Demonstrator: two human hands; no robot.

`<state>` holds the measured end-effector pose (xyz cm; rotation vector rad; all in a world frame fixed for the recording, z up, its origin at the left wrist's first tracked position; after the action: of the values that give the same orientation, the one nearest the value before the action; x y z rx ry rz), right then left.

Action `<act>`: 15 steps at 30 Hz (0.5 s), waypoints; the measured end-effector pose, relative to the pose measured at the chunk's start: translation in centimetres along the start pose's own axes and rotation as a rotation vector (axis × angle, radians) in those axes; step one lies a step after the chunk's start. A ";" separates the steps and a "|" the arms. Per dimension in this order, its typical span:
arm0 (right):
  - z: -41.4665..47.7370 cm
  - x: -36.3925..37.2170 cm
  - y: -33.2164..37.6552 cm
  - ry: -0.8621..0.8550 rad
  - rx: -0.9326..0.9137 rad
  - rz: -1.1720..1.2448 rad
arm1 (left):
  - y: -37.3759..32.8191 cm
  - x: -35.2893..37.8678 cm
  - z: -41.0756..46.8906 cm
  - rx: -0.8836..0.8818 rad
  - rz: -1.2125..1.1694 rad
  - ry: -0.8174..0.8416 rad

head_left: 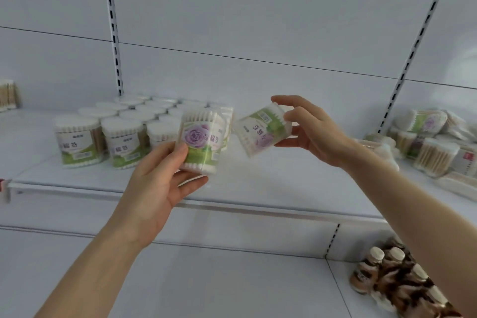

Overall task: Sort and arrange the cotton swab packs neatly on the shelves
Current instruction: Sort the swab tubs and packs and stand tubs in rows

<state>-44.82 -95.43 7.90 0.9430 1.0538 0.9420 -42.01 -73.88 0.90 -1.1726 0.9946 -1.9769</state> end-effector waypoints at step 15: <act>-2.5 -1.7 -4.2 -0.173 0.278 -0.766 | 0.5 -1.9 -1.3 -0.087 -0.060 0.141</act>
<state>-46.93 -97.89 3.82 0.7281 1.2755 0.0818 -42.35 -72.20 -0.80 -1.1334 1.1386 -2.1066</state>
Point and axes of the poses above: each hand's wrist, its own z-axis towards the middle knuckle, its own x-axis out of the palm, y = z × x, the point moved 10 cm from there along z, towards the middle knuckle, and after that the axes turned 6 degrees about x, right-handed, at the moved point
